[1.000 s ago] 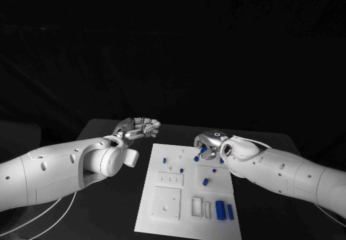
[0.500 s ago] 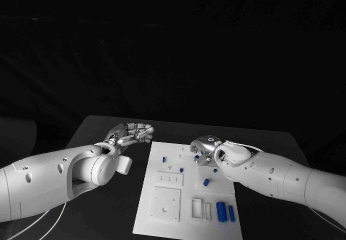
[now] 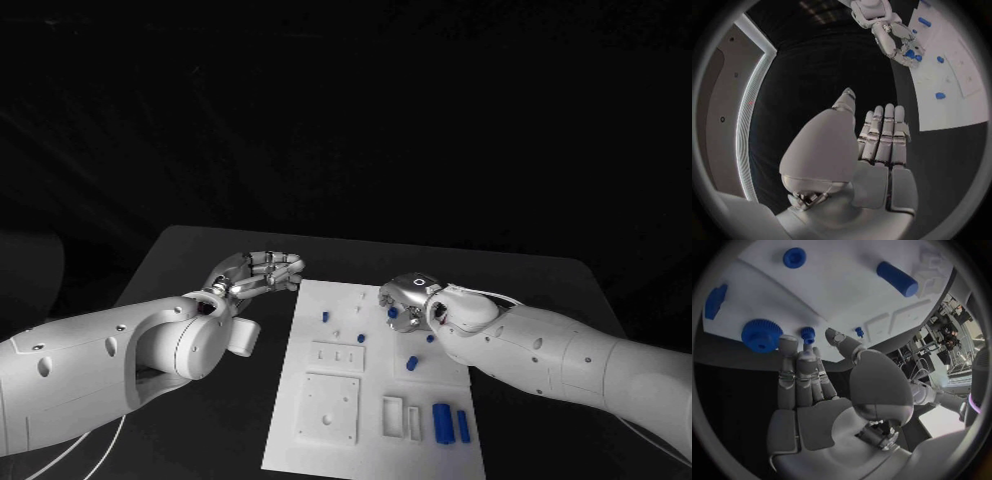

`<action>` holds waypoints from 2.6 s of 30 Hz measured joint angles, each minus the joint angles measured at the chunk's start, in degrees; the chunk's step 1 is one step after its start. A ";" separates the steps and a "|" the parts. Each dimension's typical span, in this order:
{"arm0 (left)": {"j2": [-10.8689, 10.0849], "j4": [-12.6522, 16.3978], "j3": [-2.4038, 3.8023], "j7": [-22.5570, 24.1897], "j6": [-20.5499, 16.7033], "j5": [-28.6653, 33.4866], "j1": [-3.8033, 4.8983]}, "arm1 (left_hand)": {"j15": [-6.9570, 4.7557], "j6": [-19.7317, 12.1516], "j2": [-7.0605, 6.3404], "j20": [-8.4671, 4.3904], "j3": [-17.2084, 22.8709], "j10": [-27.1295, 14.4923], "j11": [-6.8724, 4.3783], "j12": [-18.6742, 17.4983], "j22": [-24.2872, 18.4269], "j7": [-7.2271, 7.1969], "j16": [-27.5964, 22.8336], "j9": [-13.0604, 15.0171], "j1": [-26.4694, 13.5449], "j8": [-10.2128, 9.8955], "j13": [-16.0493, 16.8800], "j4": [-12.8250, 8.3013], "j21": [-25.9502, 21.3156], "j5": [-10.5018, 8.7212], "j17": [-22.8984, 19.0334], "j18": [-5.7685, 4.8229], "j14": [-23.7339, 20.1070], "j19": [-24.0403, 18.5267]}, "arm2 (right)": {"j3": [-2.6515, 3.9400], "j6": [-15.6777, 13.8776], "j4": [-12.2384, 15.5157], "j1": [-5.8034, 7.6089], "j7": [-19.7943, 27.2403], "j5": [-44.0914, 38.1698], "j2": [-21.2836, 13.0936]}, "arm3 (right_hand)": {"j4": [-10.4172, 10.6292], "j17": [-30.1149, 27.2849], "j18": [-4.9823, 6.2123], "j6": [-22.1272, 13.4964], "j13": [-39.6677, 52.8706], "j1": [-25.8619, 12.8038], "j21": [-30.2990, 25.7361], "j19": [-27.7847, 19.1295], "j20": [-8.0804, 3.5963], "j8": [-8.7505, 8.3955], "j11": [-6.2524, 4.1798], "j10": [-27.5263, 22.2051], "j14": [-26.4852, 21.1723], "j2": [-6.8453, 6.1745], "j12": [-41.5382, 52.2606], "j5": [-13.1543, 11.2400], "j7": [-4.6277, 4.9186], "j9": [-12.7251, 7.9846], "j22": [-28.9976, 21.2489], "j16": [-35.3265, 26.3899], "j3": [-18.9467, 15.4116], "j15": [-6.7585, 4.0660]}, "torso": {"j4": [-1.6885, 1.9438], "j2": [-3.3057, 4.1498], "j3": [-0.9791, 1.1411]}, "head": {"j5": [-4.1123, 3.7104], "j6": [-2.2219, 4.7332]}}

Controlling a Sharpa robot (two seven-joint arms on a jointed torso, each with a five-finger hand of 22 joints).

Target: Assemble the parts on the task board

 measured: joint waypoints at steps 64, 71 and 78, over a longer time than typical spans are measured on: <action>-0.07 -0.58 0.01 -0.79 0.21 -0.08 0.03 | 0.00 -0.01 -0.14 0.00 -0.44 0.00 0.00 -0.21 0.00 0.00 -0.15 -0.21 0.29 -0.22 0.00 0.12 -0.20 0.00 -0.09 -0.02 0.00 0.00 | 0.42 -5.91 1.86 0.70 -5.18 -7.57 -1.15 | 2.51 -4.04 -1.28 8.85 3.08 -0.03 1.68 1.70 -0.94 3.97 -4.30 10.93 -0.16 0.50 2.90 -5.58 -3.09 3.62 1.55 3.87 8.22 -2.90 | 0.21 3.22 -0.96 | -0.98 3.18; -0.08 -0.56 0.01 -0.81 0.22 -0.08 0.03 | 0.00 -0.01 -0.14 0.00 -0.44 0.00 0.00 -0.21 0.00 0.00 -0.14 -0.21 0.29 -0.22 0.01 0.12 -0.20 -0.01 -0.14 -0.02 0.00 0.00 | 0.31 -6.66 3.01 0.47 -6.24 -8.27 -1.42 | 2.11 -4.04 -1.30 9.48 4.06 0.09 2.03 1.81 -1.05 4.07 -4.40 11.21 -0.15 1.18 2.89 -5.84 -3.32 4.16 1.55 4.22 8.60 -2.91 | 0.17 3.30 -0.99 | -0.88 3.36; -0.11 -0.56 0.01 -0.83 0.22 -0.08 0.03 | 0.00 -0.01 -0.14 0.00 -0.44 0.00 0.00 -0.21 0.00 0.01 -0.14 -0.21 0.29 -0.22 0.00 0.12 -0.20 -0.01 -0.14 -0.02 0.00 0.00 | 0.18 -7.31 4.20 0.30 -7.59 -9.20 -1.68 | 1.91 -4.04 -1.30 9.66 4.09 0.38 2.36 1.75 -1.11 4.22 -4.39 11.21 -0.15 1.46 2.88 -6.02 -3.51 4.43 1.55 4.54 8.73 -2.91 | 0.09 3.36 -0.98 | -0.83 3.59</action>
